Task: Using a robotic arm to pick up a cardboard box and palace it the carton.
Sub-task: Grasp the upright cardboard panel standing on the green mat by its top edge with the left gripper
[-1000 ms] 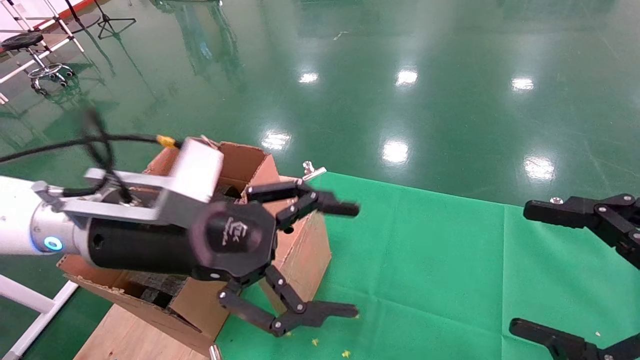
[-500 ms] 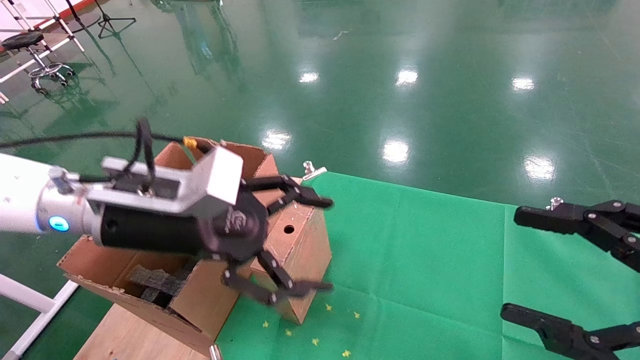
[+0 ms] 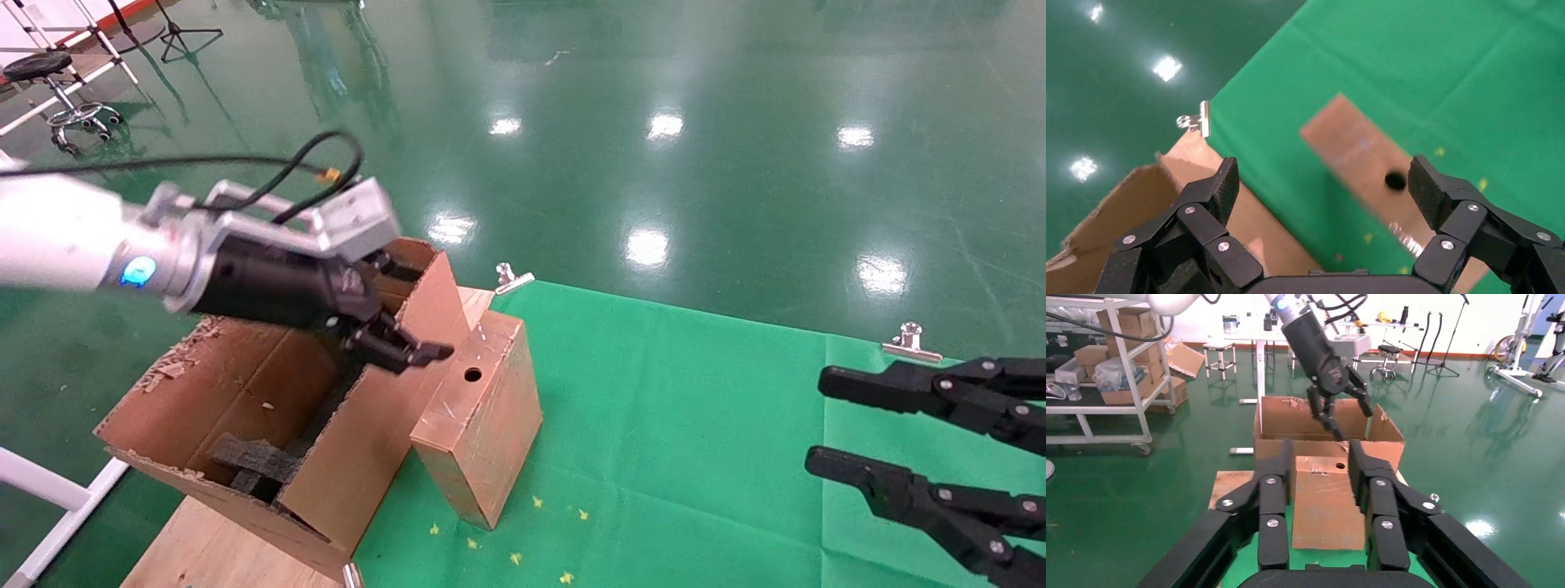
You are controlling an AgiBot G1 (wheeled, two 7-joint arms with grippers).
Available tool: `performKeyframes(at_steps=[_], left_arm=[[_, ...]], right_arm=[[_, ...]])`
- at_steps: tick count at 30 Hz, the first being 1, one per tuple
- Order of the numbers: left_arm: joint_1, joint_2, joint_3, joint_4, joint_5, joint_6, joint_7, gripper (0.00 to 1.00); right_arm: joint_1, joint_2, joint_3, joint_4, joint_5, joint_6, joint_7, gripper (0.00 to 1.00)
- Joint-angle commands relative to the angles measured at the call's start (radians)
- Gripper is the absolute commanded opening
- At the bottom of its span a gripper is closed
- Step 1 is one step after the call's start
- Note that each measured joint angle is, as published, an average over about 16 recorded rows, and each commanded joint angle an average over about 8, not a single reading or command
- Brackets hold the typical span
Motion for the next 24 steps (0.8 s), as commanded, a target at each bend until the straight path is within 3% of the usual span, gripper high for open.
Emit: performKeyframes(at_steps=[1, 7, 12, 24], left_arm=[[-0.056, 0.035, 0.027, -0.003, 0.069, 0.025, -0.083, 1.0], [-0.084, 0.088, 0.071, -0.005, 0.11, 0.043, -0.279, 1.0], [-0.077, 0.119, 0.11, -0.008, 0.147, 0.032, -0.382, 1.0], [-0.005, 0.151, 0.157, -0.01, 0.184, -0.022, -0.457, 1.0]], right_arm=[[0.0, 0.0, 0.0, 0.0, 0.0, 0.0, 0.0, 0.0], [0.0, 0.0, 0.0, 0.0, 0.0, 0.0, 0.0, 0.0], [0.0, 0.0, -0.001, 0.0, 0.0, 0.0, 0.0, 0.0], [0.0, 0.0, -0.001, 0.0, 0.001, 0.001, -0.001, 0.0]])
